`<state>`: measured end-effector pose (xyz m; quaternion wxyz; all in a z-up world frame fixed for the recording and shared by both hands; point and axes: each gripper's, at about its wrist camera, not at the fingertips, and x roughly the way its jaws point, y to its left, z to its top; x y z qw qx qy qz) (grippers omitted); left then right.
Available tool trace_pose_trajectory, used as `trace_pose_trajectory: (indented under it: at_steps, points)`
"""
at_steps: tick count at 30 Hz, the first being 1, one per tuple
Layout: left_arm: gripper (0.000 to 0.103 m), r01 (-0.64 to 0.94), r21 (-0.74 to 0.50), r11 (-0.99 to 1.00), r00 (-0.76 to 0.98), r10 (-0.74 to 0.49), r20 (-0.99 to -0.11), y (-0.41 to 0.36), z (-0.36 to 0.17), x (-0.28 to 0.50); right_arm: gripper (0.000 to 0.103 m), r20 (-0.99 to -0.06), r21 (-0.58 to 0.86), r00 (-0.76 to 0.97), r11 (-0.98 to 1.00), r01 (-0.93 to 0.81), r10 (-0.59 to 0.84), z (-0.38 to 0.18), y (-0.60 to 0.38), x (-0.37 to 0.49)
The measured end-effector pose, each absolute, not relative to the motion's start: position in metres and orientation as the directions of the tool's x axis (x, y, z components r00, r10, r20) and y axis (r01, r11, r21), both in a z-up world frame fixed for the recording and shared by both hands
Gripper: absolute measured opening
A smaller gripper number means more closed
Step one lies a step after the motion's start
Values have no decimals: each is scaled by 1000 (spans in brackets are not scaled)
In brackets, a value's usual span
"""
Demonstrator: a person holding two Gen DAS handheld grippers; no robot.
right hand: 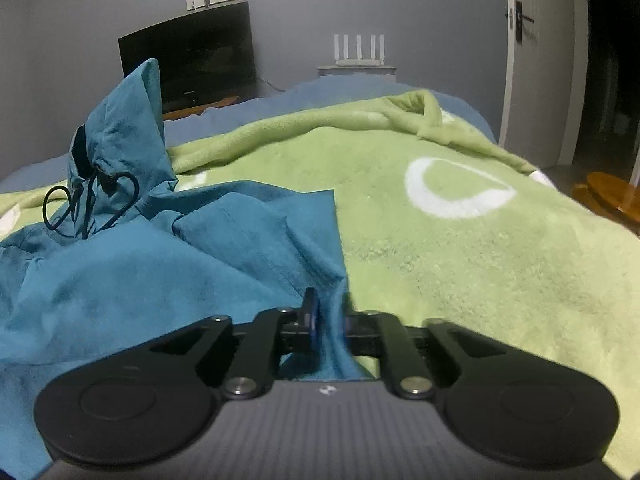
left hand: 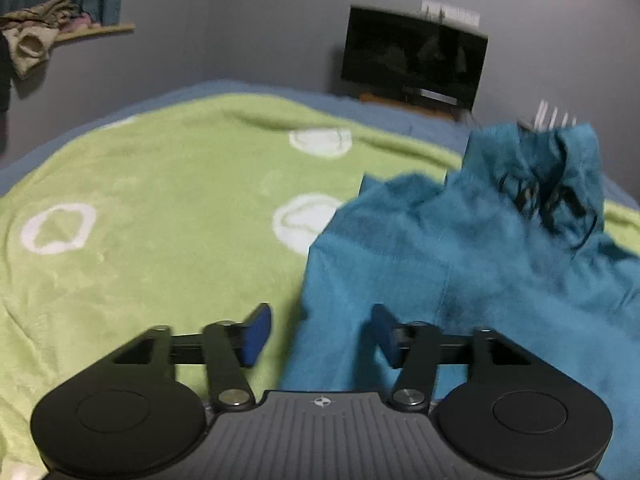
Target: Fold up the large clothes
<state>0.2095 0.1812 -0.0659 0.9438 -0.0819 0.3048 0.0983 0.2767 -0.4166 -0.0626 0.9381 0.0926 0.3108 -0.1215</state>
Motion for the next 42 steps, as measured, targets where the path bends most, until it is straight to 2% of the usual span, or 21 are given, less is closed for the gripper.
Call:
trace_pose_trajectory:
  at_steps: [2, 5, 7, 9, 11, 14, 16, 18, 21, 24, 27, 29, 35, 39, 42]
  points:
    - [69, -194, -99, 976, 829, 109, -548, 171, -54, 199, 46, -583, 121, 795, 950, 287, -166, -55, -414, 266]
    - [72, -68, -60, 996, 867, 29, -497, 139, -41, 191, 46, -532, 134, 837, 962, 236, -131, -39, -401, 252]
    - [72, 36, -31, 999, 870, -47, -491, 112, -41, 190, 52, -495, 133, 864, 975, 178, -90, -31, -388, 244]
    - [72, 114, -18, 993, 854, -107, -510, 91, -46, 191, 63, -466, 113, 883, 985, 129, -62, -29, -373, 236]
    - [72, 154, 3, 988, 829, -128, -544, 75, -57, 190, 65, -447, 50, 892, 994, 100, -68, -32, -357, 233]
    - [73, 166, 13, 986, 772, -122, -624, 61, -81, 198, 65, -400, -106, 884, 971, 216, -241, -32, -344, 231]
    - [75, 167, 38, 985, 752, -102, -652, 58, -93, 203, 66, -394, -124, 865, 951, 285, -310, -32, -346, 231]
    - [79, 152, 20, 988, 742, -101, -663, 64, -98, 209, 66, -390, -83, 876, 959, 272, -282, -30, -348, 227]
    - [80, 147, 4, 989, 741, -107, -663, 66, -102, 213, 66, -375, -54, 917, 991, 125, -136, -27, -335, 217]
    - [81, 150, 7, 989, 742, -108, -662, 66, -101, 212, 66, -443, -64, 895, 995, -80, 44, -36, -310, 215]
    - [85, 143, 12, 990, 738, -98, -668, 67, -103, 212, 66, -552, -111, 831, 981, -162, 75, -56, -294, 223]
    - [88, 131, 19, 991, 733, -84, -675, 69, -102, 211, 66, -596, -104, 802, 986, -132, 44, -62, -298, 229]
    - [90, 69, 9, 998, 714, -43, -698, 83, -98, 202, 68, -647, -10, 752, 988, 153, -123, -65, -349, 235]
    - [89, 11, -44, 999, 712, -39, -702, 97, -88, 190, 69, -638, 29, 756, 976, 215, -147, -57, -360, 226]
    - [88, -49, -115, 992, 722, -45, -690, 114, -75, 178, 70, -624, 143, 775, 962, 234, -96, -42, -368, 209]
